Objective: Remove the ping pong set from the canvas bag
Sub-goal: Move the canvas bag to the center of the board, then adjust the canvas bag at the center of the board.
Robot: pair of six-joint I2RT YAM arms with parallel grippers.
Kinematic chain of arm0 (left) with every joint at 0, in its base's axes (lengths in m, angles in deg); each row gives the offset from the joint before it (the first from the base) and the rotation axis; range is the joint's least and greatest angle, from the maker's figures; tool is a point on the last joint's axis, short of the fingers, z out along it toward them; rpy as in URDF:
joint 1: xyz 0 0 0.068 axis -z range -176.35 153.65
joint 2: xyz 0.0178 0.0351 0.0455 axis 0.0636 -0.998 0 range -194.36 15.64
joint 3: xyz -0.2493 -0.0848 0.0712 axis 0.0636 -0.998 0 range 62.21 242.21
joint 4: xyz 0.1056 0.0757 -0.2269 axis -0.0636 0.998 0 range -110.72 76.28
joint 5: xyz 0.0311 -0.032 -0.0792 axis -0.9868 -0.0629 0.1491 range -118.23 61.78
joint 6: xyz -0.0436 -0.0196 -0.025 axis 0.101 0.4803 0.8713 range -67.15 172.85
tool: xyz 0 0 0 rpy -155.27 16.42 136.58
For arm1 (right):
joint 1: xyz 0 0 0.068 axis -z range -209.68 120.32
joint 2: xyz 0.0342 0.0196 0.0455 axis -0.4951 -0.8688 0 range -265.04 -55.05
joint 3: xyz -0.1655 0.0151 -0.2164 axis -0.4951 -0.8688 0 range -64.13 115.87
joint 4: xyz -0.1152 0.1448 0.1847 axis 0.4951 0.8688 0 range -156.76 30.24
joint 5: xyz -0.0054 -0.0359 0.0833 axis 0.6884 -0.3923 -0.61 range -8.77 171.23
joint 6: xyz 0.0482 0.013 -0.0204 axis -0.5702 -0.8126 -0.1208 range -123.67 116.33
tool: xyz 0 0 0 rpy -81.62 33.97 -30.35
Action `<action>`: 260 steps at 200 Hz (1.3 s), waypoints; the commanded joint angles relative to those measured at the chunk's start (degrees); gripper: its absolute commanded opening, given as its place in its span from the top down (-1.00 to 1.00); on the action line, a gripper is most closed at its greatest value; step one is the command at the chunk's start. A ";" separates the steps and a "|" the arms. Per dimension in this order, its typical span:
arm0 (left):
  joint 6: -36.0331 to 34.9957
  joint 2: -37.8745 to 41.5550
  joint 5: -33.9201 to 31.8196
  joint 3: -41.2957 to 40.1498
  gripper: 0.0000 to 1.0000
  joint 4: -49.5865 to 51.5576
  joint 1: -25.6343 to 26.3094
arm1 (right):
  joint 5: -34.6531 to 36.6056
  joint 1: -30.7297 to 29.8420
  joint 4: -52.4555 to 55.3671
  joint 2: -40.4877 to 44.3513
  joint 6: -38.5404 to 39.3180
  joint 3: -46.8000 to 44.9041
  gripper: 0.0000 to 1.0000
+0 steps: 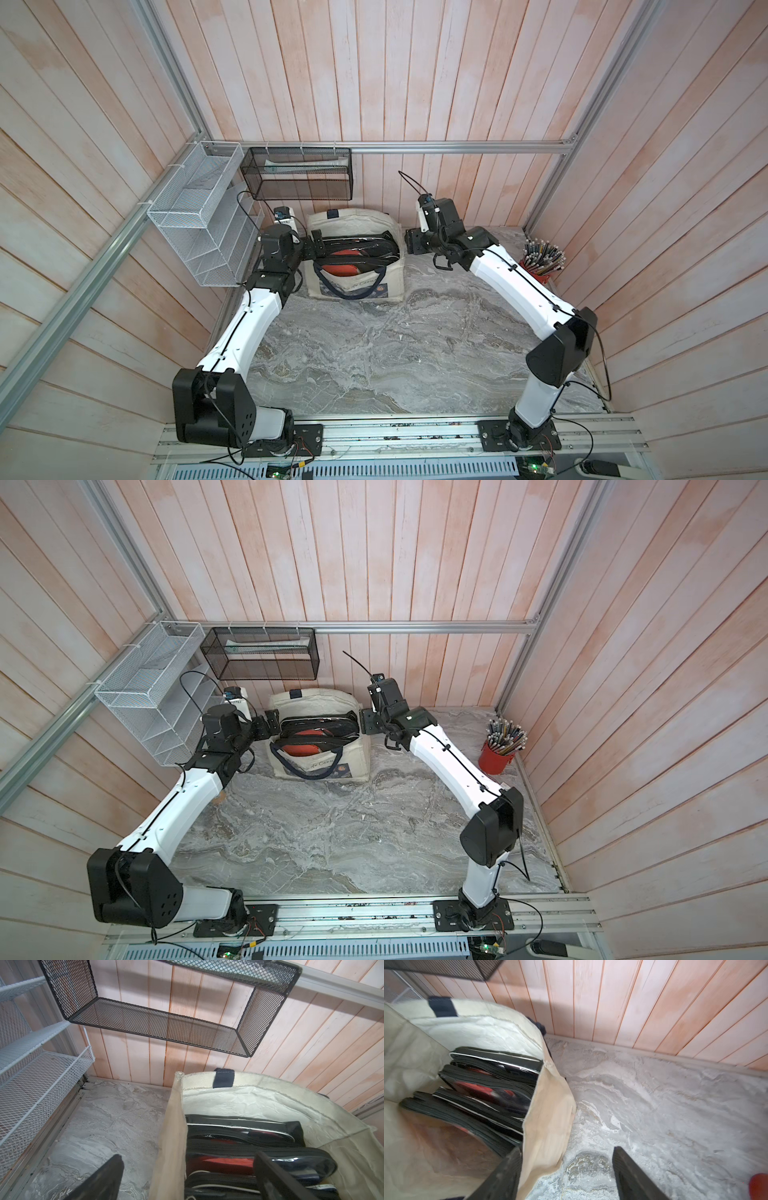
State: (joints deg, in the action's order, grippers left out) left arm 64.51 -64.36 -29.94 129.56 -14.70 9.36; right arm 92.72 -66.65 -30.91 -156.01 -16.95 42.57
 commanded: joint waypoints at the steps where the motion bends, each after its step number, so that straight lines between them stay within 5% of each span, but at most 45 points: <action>1: -0.48 -2.07 1.41 2.68 -1.00 -1.01 -0.27 | 0.36 -3.83 -5.83 3.69 6.44 -0.51 -0.48; 33: 0.92 -4.67 3.12 3.20 -0.86 -2.06 -0.30 | -7.17 -5.94 -4.16 -1.73 10.05 5.52 -0.48; 47: 1.61 -5.19 4.08 2.84 -0.47 -2.36 -0.27 | -8.65 -7.16 -2.63 -5.39 11.72 8.83 -0.47; 64: 2.42 -4.94 4.76 1.60 0.42 -2.89 -0.13 | -10.28 -8.54 -2.27 -9.36 13.35 11.82 -0.47; 89: 3.74 -3.06 5.76 -1.55 1.00 -3.47 -0.05 | -11.96 -9.77 -1.55 -14.73 15.77 16.43 -0.46; 186: 7.51 8.56 5.67 -19.53 1.00 -7.40 0.96 | -11.35 -13.62 2.55 -20.72 22.23 15.21 -0.41; 260: 7.24 6.24 5.34 -20.95 1.00 -10.64 0.92 | -5.59 -17.08 -9.94 -10.70 15.12 -11.39 -0.40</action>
State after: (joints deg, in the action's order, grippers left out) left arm 71.55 -56.06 -24.02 109.54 -25.89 10.56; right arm 83.58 -83.87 -38.21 -169.50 1.54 35.14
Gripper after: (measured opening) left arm 0.051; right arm 0.698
